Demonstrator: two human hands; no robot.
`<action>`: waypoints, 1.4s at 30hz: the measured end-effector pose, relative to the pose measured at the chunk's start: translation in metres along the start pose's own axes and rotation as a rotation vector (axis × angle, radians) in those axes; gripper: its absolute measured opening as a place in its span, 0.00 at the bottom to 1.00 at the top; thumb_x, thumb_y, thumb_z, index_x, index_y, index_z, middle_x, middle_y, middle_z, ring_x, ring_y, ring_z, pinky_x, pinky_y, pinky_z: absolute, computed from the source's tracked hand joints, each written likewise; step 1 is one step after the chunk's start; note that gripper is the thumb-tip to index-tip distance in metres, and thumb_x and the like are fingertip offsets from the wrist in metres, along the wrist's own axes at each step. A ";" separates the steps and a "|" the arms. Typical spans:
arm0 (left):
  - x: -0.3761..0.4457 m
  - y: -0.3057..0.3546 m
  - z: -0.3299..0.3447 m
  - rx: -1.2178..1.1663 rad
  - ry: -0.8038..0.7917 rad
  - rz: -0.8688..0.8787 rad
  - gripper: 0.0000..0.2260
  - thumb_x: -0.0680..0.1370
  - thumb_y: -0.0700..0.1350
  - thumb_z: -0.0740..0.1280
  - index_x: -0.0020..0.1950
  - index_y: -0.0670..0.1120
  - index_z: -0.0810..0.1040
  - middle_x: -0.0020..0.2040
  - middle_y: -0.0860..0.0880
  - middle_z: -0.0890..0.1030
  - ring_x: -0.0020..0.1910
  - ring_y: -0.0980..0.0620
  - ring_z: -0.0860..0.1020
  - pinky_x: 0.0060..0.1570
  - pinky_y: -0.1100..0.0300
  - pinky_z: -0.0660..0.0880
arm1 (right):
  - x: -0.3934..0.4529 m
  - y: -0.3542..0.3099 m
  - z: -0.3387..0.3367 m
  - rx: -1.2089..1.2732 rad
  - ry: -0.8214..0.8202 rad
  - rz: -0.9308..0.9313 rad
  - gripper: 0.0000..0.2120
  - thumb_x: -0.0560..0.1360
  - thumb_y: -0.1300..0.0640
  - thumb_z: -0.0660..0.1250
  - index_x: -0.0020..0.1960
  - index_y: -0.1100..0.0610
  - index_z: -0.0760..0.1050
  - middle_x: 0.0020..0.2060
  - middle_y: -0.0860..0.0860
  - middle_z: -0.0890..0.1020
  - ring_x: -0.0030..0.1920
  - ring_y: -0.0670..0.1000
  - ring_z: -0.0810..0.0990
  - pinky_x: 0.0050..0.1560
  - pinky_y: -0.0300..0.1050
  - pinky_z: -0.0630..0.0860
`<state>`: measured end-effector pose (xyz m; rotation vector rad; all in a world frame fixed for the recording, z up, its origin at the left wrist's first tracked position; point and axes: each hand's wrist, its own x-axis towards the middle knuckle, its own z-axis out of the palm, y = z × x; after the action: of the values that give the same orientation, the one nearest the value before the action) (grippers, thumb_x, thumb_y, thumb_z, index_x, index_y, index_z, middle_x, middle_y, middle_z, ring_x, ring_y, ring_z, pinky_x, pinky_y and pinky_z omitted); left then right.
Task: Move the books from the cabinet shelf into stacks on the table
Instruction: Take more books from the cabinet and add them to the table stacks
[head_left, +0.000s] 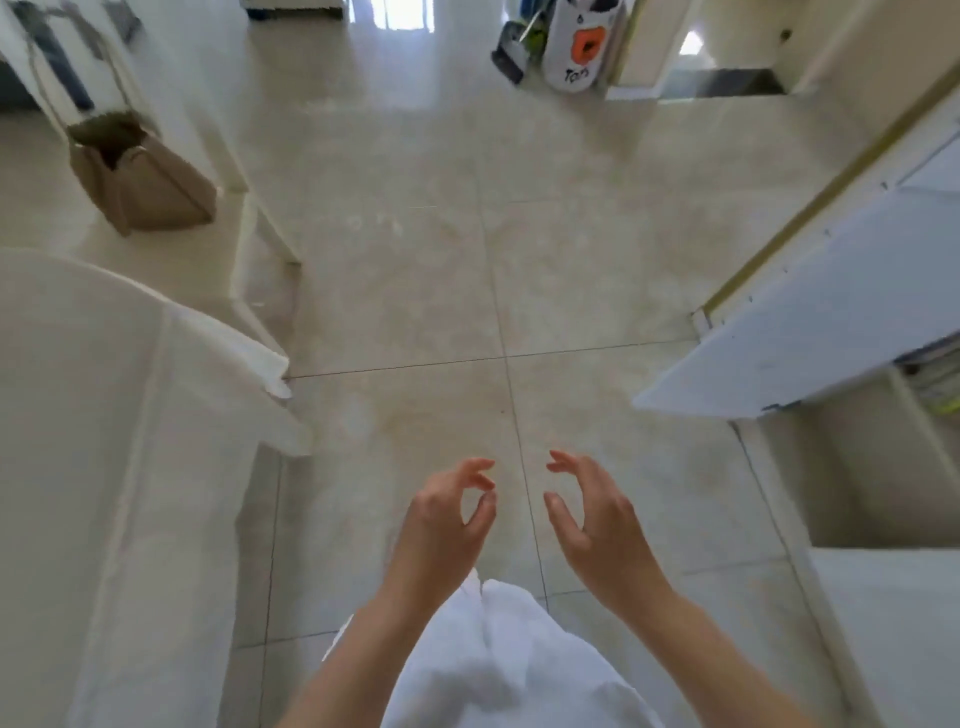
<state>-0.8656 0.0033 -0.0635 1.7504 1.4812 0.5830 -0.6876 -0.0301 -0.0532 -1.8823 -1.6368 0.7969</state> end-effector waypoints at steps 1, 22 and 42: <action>0.006 0.007 0.011 -0.003 -0.053 0.009 0.13 0.75 0.43 0.71 0.60 0.51 0.78 0.45 0.60 0.81 0.46 0.63 0.78 0.48 0.80 0.67 | -0.005 0.010 -0.009 0.013 0.027 0.054 0.16 0.77 0.59 0.64 0.65 0.55 0.71 0.56 0.46 0.78 0.60 0.46 0.76 0.62 0.34 0.66; 0.265 0.200 0.236 0.053 -0.756 0.424 0.13 0.75 0.42 0.70 0.58 0.53 0.77 0.44 0.60 0.82 0.49 0.61 0.80 0.51 0.64 0.74 | 0.050 0.171 -0.212 0.220 0.822 0.800 0.15 0.80 0.56 0.61 0.66 0.55 0.69 0.59 0.50 0.78 0.61 0.48 0.75 0.62 0.45 0.71; 0.308 0.397 0.515 0.052 -0.883 0.426 0.12 0.74 0.40 0.68 0.56 0.50 0.78 0.45 0.56 0.82 0.44 0.57 0.81 0.49 0.61 0.77 | 0.039 0.402 -0.433 0.448 0.976 1.011 0.16 0.77 0.52 0.64 0.64 0.54 0.73 0.54 0.50 0.81 0.55 0.49 0.78 0.60 0.49 0.75</action>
<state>-0.1629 0.1533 -0.1055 1.9908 0.5205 -0.0633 -0.0954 -0.0488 -0.0437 -2.1362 0.1182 0.3704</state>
